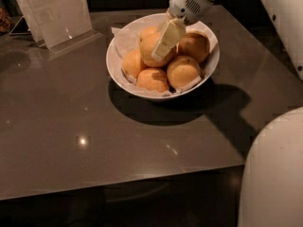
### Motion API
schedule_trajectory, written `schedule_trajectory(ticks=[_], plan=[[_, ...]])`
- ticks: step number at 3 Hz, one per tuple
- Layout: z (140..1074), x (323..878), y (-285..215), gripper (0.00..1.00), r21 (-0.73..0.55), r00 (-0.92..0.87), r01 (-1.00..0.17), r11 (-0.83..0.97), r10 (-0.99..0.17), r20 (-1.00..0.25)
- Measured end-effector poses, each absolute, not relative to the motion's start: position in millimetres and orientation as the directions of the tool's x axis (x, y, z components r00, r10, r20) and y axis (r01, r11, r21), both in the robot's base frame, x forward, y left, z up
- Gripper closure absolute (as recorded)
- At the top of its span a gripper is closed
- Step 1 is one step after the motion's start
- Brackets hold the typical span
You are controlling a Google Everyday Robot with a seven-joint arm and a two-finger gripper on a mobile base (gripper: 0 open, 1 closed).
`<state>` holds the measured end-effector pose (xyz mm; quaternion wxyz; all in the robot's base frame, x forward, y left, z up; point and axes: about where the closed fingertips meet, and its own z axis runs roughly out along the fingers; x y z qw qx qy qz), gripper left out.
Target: Pick orange from white bowl
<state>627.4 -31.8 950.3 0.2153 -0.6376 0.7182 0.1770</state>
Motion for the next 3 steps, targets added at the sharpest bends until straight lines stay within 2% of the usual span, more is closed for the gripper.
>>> schedule_trajectory(ticks=[2,3], plan=[[927.7,627.8,-18.9,0.28,0.05,-0.115,-0.993,0.104,-0.842,-0.527],[928.4,627.0,-19.0,0.31,0.05,-0.115,-0.993,0.105,-0.842,-0.527]])
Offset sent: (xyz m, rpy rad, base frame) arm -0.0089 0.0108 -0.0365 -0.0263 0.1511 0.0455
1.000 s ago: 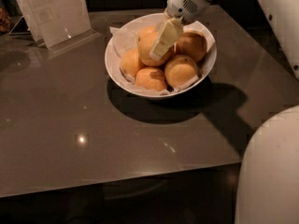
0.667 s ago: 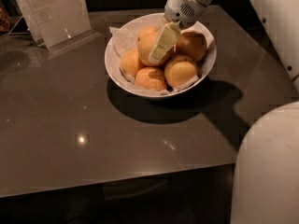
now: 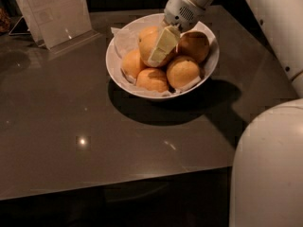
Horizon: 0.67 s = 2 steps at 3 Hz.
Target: Pick orange from white bowl
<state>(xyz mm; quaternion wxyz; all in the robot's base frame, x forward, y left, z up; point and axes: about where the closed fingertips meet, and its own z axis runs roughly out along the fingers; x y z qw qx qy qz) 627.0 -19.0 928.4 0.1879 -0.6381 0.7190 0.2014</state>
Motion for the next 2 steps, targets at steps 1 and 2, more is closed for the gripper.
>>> schedule_trajectory(ticks=[1,2], plan=[[927.2,627.2,-19.0,0.46,0.061,-0.124,-0.992,0.108,-0.842,-0.526],[928.1,627.2,-19.2,0.67,0.062,-0.125,-0.992,0.108,-0.842,-0.525]])
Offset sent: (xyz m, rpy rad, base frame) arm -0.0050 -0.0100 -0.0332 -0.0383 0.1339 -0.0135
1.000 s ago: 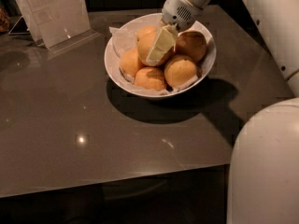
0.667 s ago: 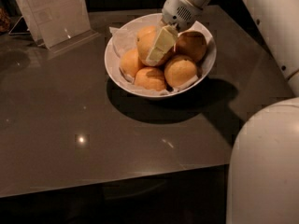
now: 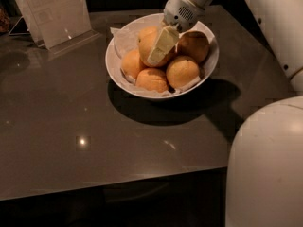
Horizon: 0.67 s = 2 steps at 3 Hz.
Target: Pick orange from white bowl
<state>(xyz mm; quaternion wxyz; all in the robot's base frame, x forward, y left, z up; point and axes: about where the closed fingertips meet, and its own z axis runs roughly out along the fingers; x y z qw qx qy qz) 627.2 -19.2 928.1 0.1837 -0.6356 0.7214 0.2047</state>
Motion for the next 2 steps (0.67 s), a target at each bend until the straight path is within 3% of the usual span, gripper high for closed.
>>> schedule_trajectory(ticks=[1,2], plan=[[927.0,628.2,-20.4,0.9,0.072,-0.135,-0.991,0.114,-0.842,-0.523],[927.9,628.1,-20.3,1.0,0.073,-0.135,-0.991,0.114,-0.841,-0.523]])
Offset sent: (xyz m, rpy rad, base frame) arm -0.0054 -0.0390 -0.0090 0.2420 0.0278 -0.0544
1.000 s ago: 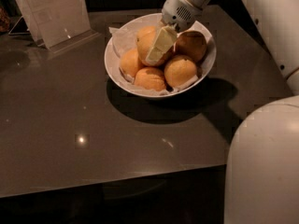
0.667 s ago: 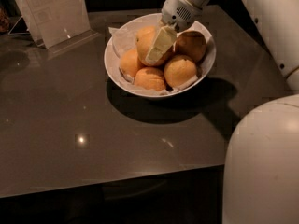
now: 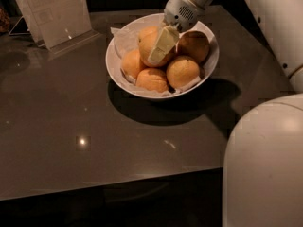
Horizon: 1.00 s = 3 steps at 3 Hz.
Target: Pick orange from white bowl
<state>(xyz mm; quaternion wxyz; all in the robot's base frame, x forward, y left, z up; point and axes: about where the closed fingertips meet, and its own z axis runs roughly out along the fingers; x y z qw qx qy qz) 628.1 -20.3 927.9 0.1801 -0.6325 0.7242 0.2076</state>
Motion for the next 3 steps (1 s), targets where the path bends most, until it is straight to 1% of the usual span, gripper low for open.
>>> schedule_trajectory(ticks=[1,2,3], plan=[[928,625,-19,1.0,0.073,-0.121,-0.993,0.097,-0.823,-0.554],[941,614,-19,1.0,0.043,-0.083,-0.996,0.074,-0.747,-0.659],[968,604,-55,1.0,-0.017,-0.077,-0.989,0.148,-0.607,-0.791]])
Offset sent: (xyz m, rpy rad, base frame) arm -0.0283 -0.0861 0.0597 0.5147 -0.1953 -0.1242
